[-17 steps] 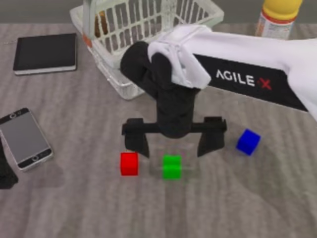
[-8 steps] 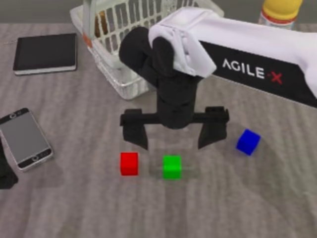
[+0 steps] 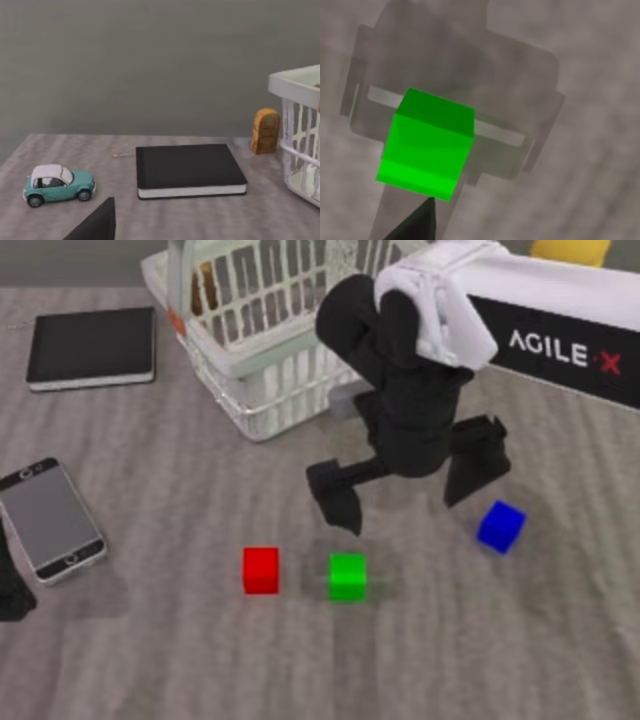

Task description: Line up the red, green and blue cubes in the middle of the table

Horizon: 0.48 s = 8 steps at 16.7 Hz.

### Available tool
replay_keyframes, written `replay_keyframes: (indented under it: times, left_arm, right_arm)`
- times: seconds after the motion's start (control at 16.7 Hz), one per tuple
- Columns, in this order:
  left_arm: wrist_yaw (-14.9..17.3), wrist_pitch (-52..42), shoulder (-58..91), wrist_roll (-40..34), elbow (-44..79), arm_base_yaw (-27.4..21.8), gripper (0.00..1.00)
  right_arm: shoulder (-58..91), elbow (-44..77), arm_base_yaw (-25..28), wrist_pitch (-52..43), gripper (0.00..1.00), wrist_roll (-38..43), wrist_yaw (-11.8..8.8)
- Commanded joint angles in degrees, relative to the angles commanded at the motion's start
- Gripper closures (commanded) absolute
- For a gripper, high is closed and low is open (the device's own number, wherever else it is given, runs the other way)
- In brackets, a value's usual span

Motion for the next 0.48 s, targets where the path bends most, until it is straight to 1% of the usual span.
replay_keyframes:
  times: [0.3, 0.48]
  left_arm:
    - [0.0, 0.0, 0.0, 0.0, 0.0, 0.0, 0.0]
    - [0.0, 0.0, 0.0, 0.0, 0.0, 0.0, 0.0]
  right_arm:
    - [-2.04, -6.3, -7.16, 2.02, 0.0, -26.9, -0.53]
    - [-3.86, -9.5, -11.04, 3.68, 0.0, -39.75, -0.62]
